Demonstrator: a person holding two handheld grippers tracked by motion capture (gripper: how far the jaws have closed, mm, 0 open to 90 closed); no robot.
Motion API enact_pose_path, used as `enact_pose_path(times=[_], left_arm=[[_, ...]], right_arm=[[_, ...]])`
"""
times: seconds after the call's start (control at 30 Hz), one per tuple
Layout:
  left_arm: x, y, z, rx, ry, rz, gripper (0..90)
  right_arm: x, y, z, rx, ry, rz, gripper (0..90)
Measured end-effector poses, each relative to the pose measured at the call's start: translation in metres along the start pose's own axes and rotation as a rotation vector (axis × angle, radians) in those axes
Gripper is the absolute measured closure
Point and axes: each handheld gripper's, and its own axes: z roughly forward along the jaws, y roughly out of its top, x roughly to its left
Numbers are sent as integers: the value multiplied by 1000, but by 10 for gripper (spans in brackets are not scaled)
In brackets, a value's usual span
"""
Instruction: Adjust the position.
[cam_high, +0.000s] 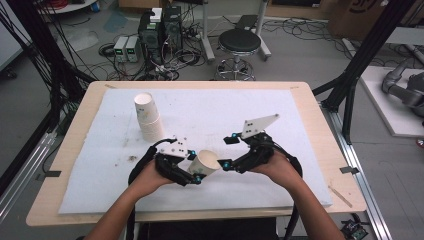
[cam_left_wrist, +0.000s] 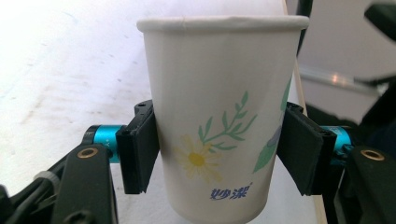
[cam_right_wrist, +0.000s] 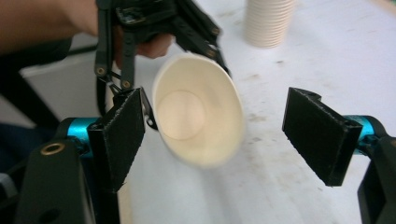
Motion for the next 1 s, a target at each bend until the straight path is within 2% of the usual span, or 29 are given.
enact_pose_path(times=[0.1, 0.2, 0.37, 0.5, 0.7, 0.93, 1.0], left_arm=[[3, -6, -6, -37, 38, -15, 346], [5, -11, -11, -95, 70, -40, 346], [9, -20, -17, -178, 114, -65, 343], [9, -23, -23, -238, 146, -54, 340], [9, -28, -31, -319, 217, -43, 336], [8, -30, -42, -396, 302, -21, 336], [8, -31, -45, -421, 331, -22, 336]], right_arm=[[-4, -16, -9, -56, -52, 38, 218], [-7, -33, -16, -106, -93, 67, 218], [-9, -54, -25, -144, -178, 92, 218], [-10, -69, -32, -158, -226, 110, 218], [-14, -92, -40, -176, -300, 142, 219], [-16, -100, -46, -189, -358, 147, 218], [-16, -102, -48, -199, -366, 164, 218]])
